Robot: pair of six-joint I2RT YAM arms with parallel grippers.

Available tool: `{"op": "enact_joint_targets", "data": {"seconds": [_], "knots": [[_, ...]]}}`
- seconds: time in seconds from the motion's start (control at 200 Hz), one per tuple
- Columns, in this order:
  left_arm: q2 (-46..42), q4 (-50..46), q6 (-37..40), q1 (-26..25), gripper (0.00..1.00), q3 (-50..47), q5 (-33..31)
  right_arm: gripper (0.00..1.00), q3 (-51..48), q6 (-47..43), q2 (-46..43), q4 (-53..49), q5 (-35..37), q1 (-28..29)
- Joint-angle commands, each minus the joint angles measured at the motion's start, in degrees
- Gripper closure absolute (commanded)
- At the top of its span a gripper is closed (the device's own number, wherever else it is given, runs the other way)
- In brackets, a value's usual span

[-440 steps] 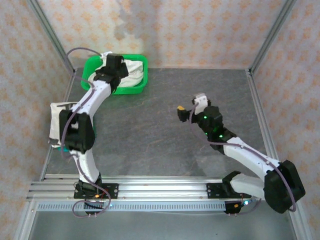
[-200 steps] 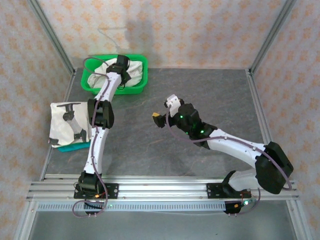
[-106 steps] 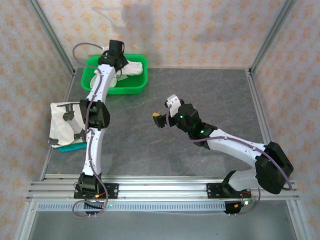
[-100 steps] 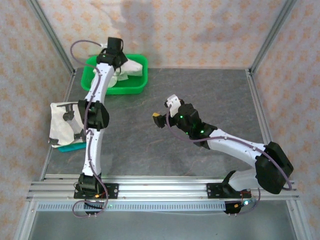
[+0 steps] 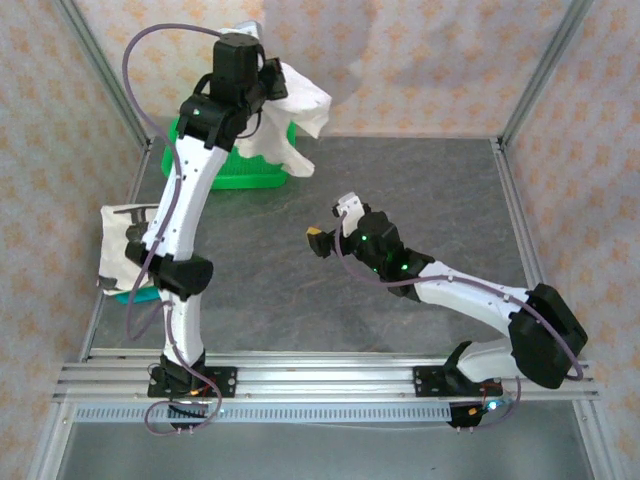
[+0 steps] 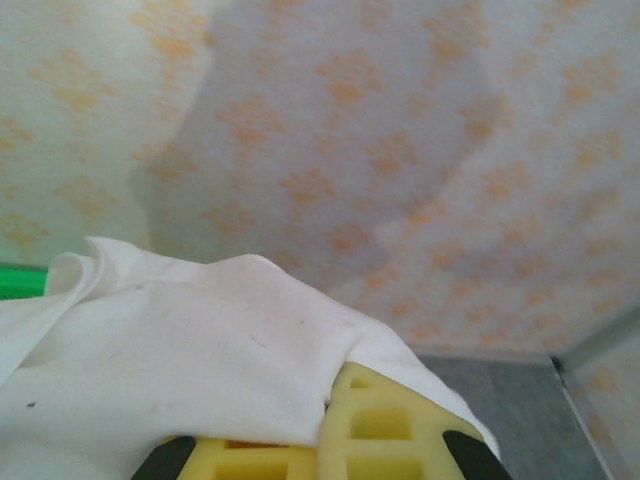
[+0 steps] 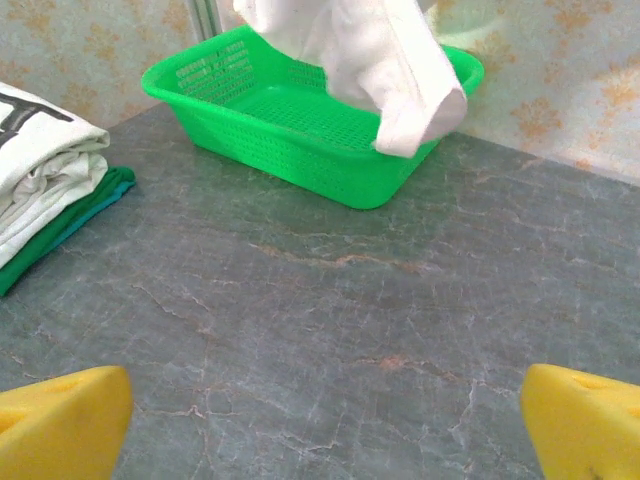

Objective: Fold and stack the t-shirts

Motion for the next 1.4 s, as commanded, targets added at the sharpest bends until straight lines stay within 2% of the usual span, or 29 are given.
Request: {"op": "enact_joint_targets", "data": {"seconds": [0.0,0.08,0.1,0.14,0.17,0.215,0.245,0.37,0.5,0.555,0.65,0.711,0.766,1.056,1.396], "knots": [[-6.1,2.0,2.7,-2.6,1.0,-8.5,0.2,0.01,-1.4,2.3,-1.5,3.6,1.7,0.3],[-8.6,4.9,1.4,-4.4,0.99,-15.3,2.5,0.01,-1.6,2.9,-1.2,4.2,2.0,0.2],[-8.9,5.4,1.0,-4.6,0.88,-16.8,2.9,0.01,-1.7,2.9,-1.1,4.4,2.0,0.3],[-9.1,5.9,-0.1,-4.7,0.5,-19.1,2.9,0.01,-1.7,3.2,-0.9,4.8,2.0,0.3],[-8.9,6.1,-0.5,-4.7,0.29,-20.7,2.6,0.01,-1.7,3.4,-0.8,5.1,2.0,0.2],[-8.3,6.1,-0.6,-4.7,0.07,-22.2,2.2,0.01,-1.5,3.8,-0.4,5.6,1.9,0.2],[-7.6,5.7,-0.3,-4.7,0.0,-22.6,2.2,0.01,-1.4,3.8,-0.2,5.8,1.8,0.2],[-3.9,5.2,1.6,-4.7,0.0,-22.6,1.4,0.01,-0.6,4.2,1.5,5.6,1.2,0.1],[5.2,3.3,2.9,-4.5,0.01,-18.7,-1.4,0.01,-0.1,5.2,3.5,5.8,0.8,0.2],[9.7,1.4,3.1,-4.3,0.07,-15.5,-1.4,0.01,0.0,5.7,4.1,5.8,0.8,0.1],[17.5,-1.2,2.8,-4.0,0.24,-9.4,-0.5,0.0,-0.4,6.8,4.3,6.3,0.5,0.2],[22.1,-2.8,2.0,-3.7,0.39,-5.7,0.1,0.0,-0.7,7.2,4.2,6.3,0.5,0.2],[25.6,-3.4,0.9,-3.4,0.43,-3.4,0.1,0.0,-1.1,7.2,3.9,6.3,0.6,0.2],[34.1,-1.3,-3.1,-0.1,0.44,-2.2,-4.5,0.0,-2.5,6.6,1.6,4.7,2.1,0.2],[35.5,-1.1,-5.3,4.7,0.44,-1.3,-6.7,0.0,-2.6,6.9,1.6,4.5,2.0,0.1]]}}
